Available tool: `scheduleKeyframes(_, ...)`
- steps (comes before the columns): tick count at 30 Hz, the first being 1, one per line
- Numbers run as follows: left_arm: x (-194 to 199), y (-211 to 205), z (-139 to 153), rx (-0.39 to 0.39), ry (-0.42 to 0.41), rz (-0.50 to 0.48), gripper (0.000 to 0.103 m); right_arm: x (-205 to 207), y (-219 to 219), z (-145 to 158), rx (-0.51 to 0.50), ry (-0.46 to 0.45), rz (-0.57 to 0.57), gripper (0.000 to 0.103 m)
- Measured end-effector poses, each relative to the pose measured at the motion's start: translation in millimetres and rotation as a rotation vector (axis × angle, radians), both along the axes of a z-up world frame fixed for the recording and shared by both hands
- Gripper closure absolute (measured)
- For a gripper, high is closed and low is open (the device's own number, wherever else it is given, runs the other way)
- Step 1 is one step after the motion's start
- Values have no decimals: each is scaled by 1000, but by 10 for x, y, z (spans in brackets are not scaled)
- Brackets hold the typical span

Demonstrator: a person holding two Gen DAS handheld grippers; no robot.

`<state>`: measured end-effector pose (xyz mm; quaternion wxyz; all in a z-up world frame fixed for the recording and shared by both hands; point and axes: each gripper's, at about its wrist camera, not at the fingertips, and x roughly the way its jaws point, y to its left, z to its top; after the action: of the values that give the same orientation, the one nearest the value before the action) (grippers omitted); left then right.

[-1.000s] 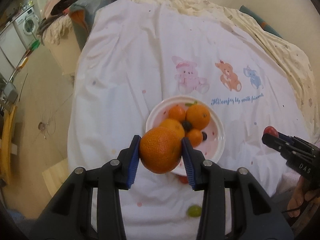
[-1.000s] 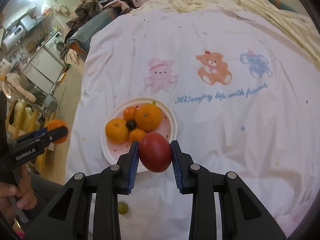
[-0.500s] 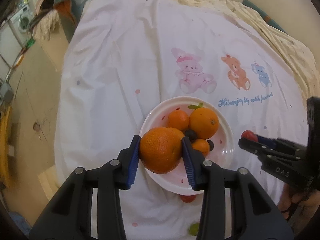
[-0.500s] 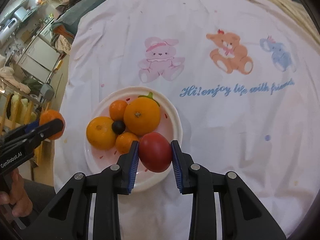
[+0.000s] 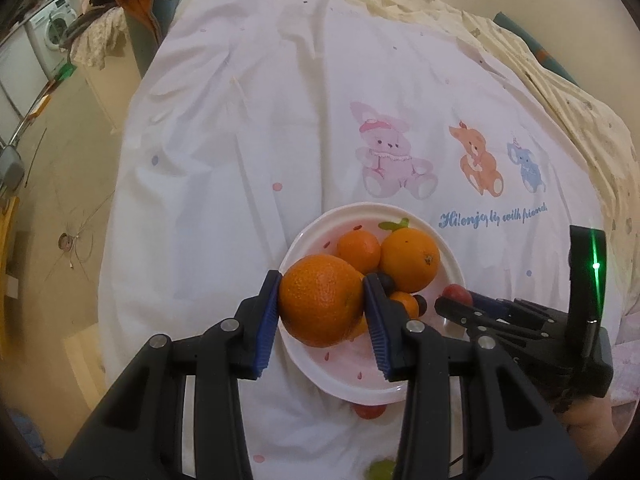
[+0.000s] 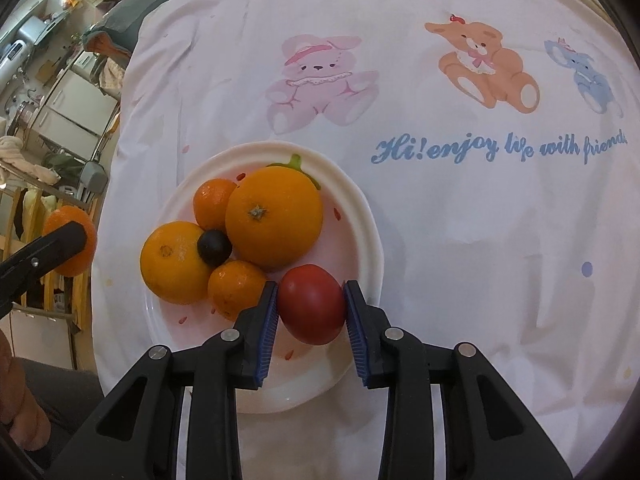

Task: Organize fruits
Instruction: 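Lower the red tomato onto the plate with the right tool while the left carries the tangerine over, then lower the tangerine onto the plate and open the left tool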

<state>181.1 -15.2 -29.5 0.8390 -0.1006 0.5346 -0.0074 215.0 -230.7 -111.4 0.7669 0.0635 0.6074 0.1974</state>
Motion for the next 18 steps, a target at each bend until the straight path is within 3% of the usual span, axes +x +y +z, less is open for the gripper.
scheduleKeyframes(2, 2, 11, 1, -1, 0, 6, 67, 16, -10, -21, 2, 16, -6, 67)
scheduleKeyframes(3, 2, 16, -3, -3, 1, 9, 67, 22, -19, -28, 4, 26, -10, 61)
scheduleKeyframes(4, 3, 21, -11, -5, 5, 13, 67, 26, -34, -24, 8, 28, -17, 54)
scheduleKeyframes(6, 13, 28, -24, -9, 12, 16, 67, 38, -89, 37, 36, 11, -49, 29)
scheduleKeyframes(13, 63, -7, -88, -26, 20, 9, 67, 47, -406, 239, 55, -15, -180, 27)
scheduleKeyframes(18, 161, -103, -199, -175, 31, -41, 66, 45, -605, 334, 69, -17, -254, 27)
